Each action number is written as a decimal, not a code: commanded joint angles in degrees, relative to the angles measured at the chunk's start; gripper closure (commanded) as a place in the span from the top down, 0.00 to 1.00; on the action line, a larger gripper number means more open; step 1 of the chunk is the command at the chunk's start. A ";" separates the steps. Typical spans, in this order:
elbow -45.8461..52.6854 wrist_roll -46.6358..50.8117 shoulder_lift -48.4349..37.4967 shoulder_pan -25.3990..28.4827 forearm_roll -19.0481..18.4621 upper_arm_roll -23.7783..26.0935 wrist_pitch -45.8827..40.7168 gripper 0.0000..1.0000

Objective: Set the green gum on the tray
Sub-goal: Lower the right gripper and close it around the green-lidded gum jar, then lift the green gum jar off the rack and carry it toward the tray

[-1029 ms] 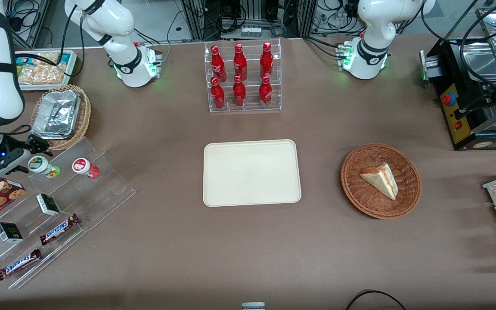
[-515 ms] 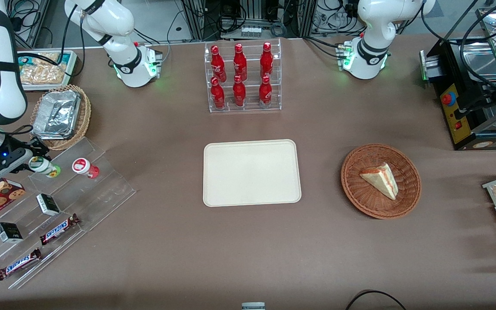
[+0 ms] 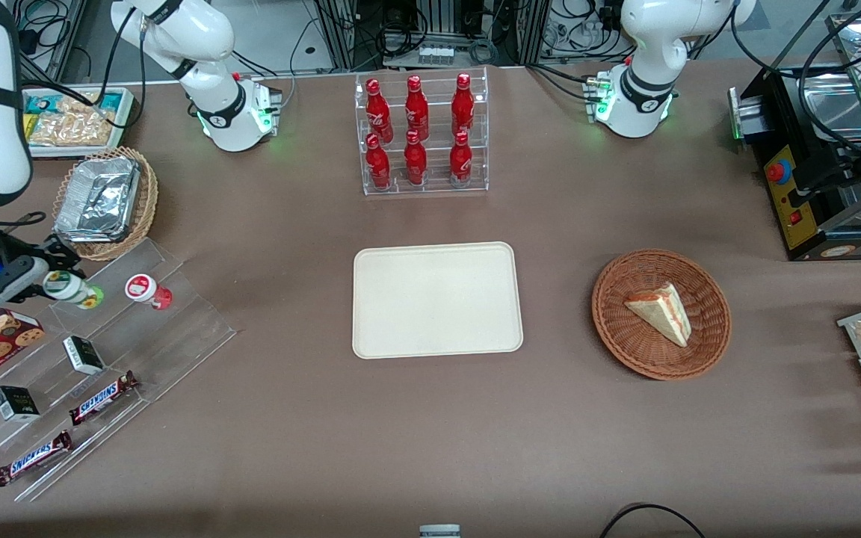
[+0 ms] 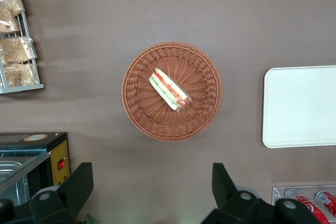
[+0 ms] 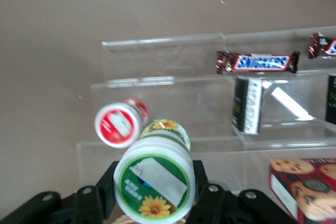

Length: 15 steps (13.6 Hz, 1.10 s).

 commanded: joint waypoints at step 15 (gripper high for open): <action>1.90 64.08 7.28 36.11 1.08 -0.14 4.18 0.00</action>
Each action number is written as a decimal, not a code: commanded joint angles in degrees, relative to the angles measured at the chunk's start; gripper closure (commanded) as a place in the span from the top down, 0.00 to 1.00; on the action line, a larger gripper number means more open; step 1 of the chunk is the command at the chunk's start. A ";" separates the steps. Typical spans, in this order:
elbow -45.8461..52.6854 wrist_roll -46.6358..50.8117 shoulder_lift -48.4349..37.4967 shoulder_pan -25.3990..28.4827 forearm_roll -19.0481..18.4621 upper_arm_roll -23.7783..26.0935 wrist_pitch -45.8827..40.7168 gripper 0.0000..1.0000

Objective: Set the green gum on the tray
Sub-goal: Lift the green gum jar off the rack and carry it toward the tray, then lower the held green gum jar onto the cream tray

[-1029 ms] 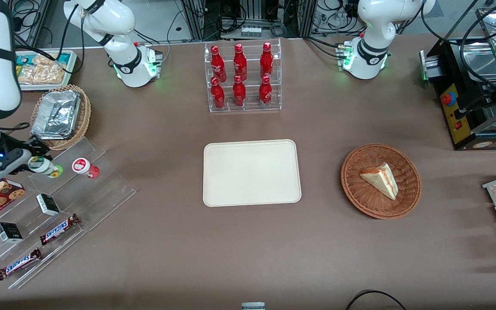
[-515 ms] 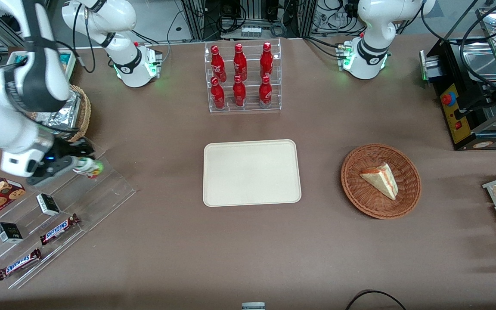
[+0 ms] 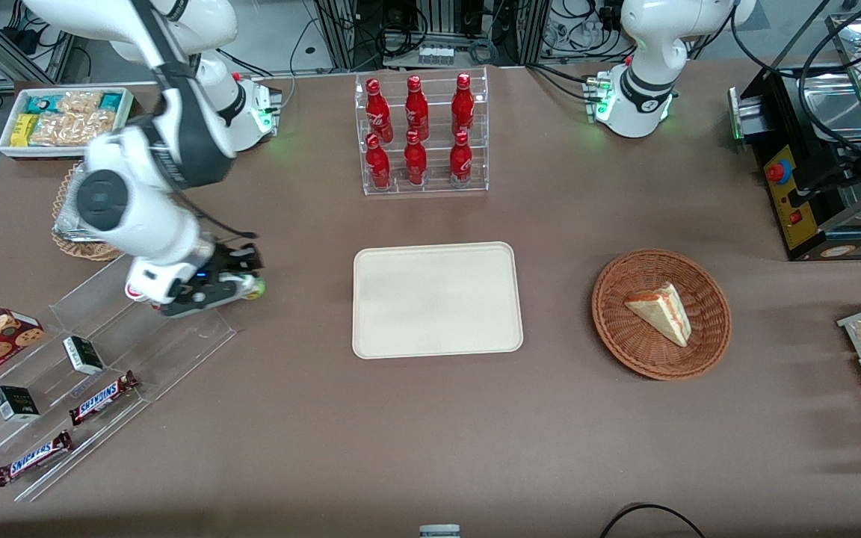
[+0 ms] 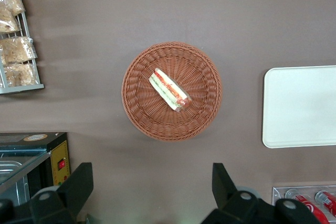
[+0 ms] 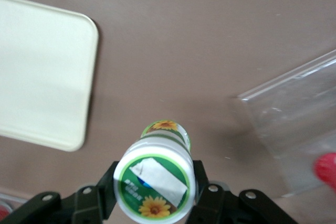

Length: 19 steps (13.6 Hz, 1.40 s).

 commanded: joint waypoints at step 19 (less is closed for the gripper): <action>27.12 45.39 32.48 24.88 -1.07 -1.16 13.46 0.00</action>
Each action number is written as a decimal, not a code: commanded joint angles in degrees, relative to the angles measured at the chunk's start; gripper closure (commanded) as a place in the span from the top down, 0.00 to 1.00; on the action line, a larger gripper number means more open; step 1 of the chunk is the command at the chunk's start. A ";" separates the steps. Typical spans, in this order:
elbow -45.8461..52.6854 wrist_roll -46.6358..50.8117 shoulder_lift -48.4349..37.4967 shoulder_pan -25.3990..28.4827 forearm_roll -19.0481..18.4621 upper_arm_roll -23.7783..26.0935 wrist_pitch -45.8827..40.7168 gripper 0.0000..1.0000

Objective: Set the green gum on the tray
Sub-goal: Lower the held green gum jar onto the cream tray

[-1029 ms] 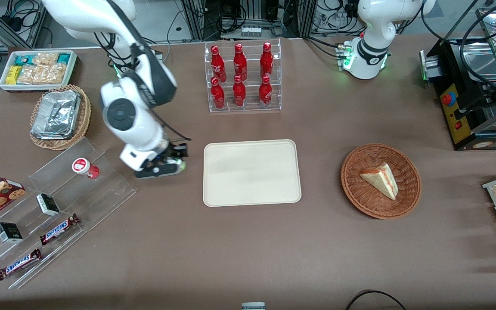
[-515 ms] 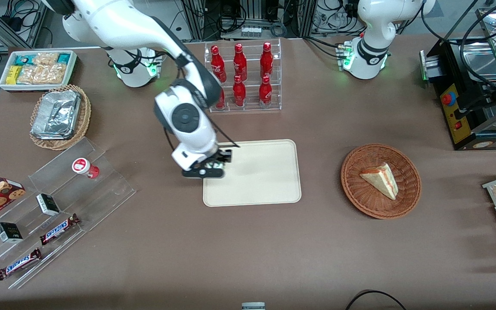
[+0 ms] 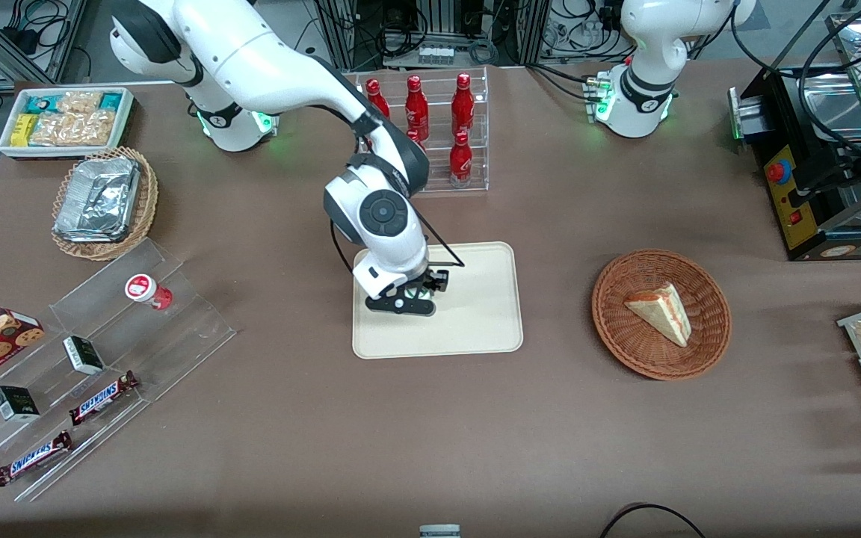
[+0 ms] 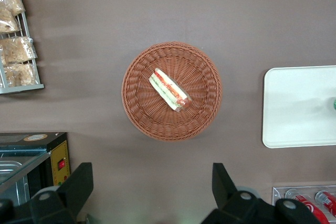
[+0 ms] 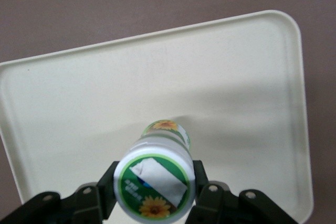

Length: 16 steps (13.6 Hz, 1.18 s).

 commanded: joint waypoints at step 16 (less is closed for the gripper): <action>2.09 0.36 4.25 1.61 -7.53 -0.53 3.82 1.00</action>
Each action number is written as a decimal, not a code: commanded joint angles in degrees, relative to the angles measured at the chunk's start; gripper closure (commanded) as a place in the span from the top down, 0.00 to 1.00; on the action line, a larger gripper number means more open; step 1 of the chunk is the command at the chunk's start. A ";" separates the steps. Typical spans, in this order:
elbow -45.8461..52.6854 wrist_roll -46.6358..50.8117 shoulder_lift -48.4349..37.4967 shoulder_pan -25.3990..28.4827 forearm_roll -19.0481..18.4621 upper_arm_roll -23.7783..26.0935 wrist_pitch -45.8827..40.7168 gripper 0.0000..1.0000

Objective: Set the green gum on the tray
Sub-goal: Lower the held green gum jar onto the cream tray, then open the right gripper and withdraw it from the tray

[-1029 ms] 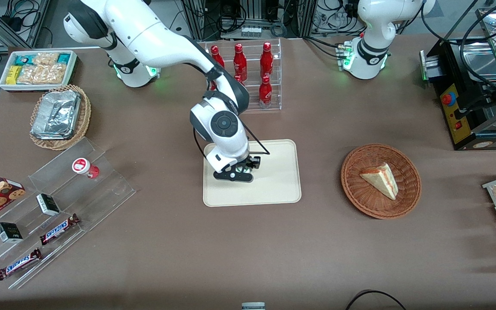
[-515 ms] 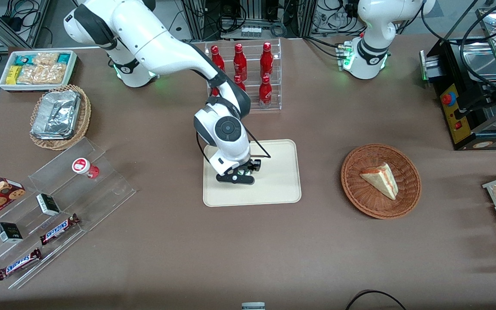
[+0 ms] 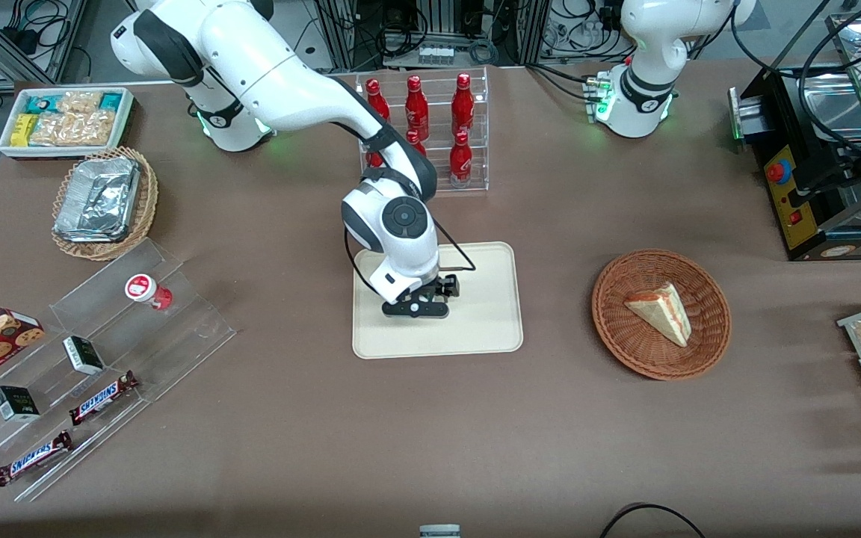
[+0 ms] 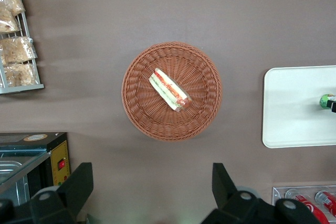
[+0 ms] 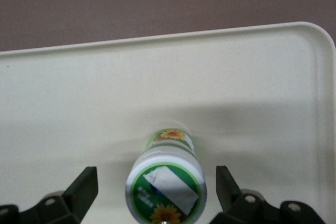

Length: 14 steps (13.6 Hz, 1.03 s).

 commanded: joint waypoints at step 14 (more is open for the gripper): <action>0.82 -9.71 -14.54 -3.18 -2.94 -0.29 -22.75 1.00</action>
